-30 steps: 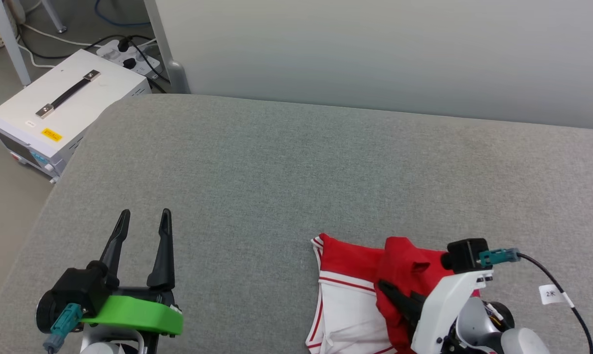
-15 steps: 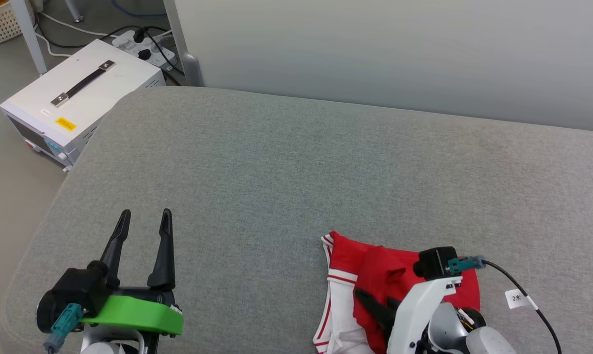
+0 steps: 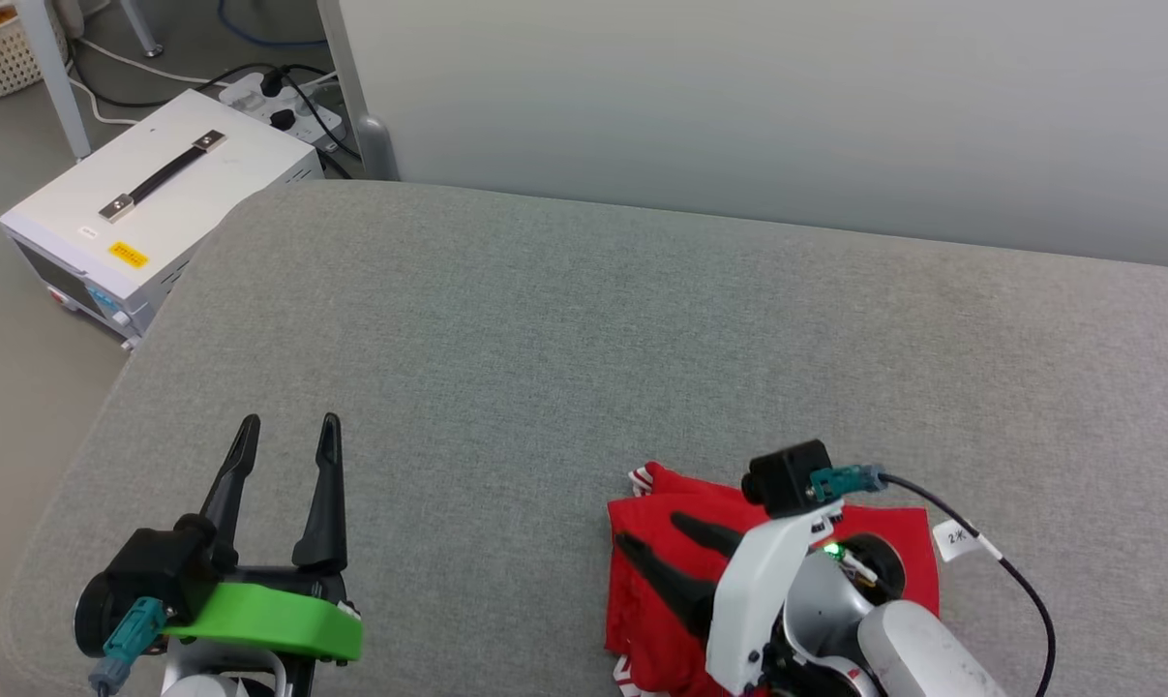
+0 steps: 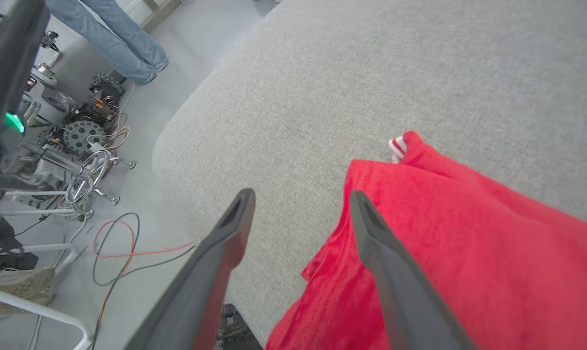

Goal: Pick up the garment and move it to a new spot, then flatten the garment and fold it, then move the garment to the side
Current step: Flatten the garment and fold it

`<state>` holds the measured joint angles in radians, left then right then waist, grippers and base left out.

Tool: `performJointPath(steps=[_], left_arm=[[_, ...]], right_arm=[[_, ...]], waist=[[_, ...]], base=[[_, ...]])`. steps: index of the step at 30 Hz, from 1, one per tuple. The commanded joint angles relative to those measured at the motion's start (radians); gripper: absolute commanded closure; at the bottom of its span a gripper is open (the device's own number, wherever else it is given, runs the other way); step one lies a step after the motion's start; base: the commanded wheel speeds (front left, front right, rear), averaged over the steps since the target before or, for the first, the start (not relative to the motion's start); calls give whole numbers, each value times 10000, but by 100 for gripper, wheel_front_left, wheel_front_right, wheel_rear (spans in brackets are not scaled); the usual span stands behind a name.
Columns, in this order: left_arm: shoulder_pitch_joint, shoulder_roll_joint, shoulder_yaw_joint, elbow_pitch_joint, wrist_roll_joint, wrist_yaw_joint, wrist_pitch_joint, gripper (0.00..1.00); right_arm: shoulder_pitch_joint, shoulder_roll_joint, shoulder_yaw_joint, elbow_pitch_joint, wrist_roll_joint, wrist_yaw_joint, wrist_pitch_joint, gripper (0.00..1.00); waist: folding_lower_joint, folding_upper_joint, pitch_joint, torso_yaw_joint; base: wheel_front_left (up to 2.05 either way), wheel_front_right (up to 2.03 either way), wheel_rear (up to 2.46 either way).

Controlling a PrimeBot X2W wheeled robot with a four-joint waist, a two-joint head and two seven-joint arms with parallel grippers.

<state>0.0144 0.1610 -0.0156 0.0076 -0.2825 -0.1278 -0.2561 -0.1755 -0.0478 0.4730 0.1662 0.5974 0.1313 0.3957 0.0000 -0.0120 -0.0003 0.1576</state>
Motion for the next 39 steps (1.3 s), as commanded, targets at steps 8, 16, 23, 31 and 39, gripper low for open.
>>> performJointPath(steps=[8,16,23,31,39], left_arm=[[206,-53,-77,-68,36,-29,-57,0],[261,-81,-248,-202,81,-29,-57,0],[375,-121,-349,-299,38,-29,-57,0],[499,-179,-530,-360,-10,-29,-57,0],[618,-236,-727,-292,-71,-29,-57,0]], right_arm=[[-1030,-799,-677,-546,-2270,-6,-1110,0],[-1627,-2365,-1707,-587,-3953,-6,-3208,0],[-781,-2480,-3204,-910,-4360,-6,-4592,0],[1064,-1489,-4952,-1785,-4579,-6,-5812,0],[2165,-535,-5416,-2124,-4707,-6,-6331,0]], waist=[[0,120,-213,-294],[0,120,-371,-675],[0,120,-461,-937],[0,120,-456,-1060],[0,120,-383,-1081]], base=[[0,0,0],[0,0,0],[0,0,0],[0,0,0],[0,0,0]])
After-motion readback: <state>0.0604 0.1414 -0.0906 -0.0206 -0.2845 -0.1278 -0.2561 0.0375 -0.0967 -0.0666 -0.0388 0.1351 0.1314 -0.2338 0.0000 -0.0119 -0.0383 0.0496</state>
